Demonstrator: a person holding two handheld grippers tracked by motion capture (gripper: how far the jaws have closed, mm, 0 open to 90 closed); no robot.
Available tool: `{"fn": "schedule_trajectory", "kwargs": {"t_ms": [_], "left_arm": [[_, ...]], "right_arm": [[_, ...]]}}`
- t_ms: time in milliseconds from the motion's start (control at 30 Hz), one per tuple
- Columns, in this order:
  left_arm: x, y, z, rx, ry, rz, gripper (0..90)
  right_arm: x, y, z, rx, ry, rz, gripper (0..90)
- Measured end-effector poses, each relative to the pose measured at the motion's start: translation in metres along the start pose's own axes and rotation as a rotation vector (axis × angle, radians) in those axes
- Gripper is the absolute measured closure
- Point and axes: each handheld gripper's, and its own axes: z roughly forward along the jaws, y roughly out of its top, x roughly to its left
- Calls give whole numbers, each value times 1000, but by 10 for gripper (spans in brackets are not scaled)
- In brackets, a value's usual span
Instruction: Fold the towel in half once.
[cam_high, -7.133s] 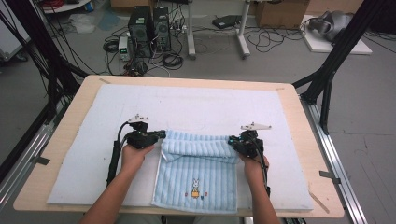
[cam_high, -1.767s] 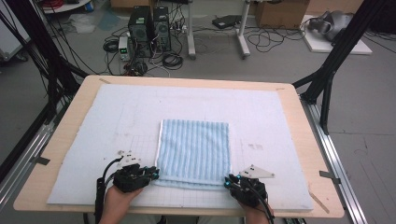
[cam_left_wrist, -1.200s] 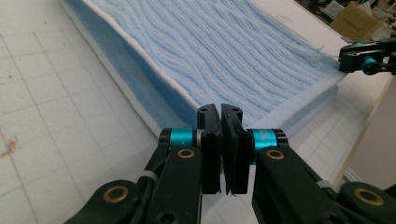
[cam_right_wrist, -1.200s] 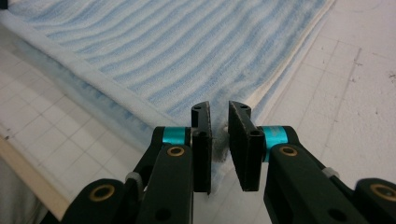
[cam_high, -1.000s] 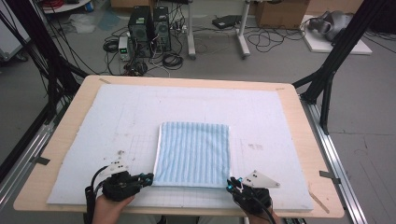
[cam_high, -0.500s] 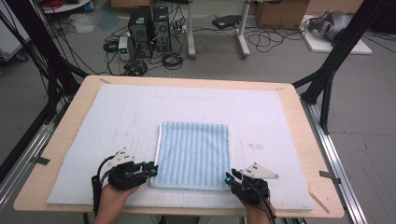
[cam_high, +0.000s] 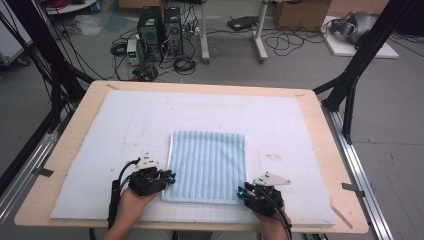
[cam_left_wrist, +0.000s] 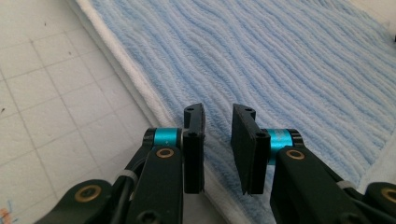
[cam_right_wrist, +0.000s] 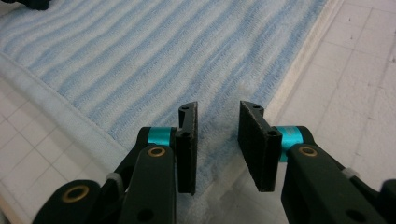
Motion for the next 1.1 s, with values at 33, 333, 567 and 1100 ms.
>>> {"fn": "schedule_trajectory", "kwargs": {"t_ms": [33, 333, 567, 1100], "left_arm": [[2, 2, 0, -2, -14, -13, 723], [26, 31, 2, -97, -24, -32, 636], [45, 52, 20, -137, 21, -44, 746], [57, 47, 43, -60, 66, -82, 692]], "right_arm": [[-1, 2, -1, -4, 4, 1, 650], [-22, 35, 5, -69, -18, -10, 699], [-47, 66, 42, -17, -55, 1, 760], [-64, 80, 65, 21, -87, 24, 671]]}}
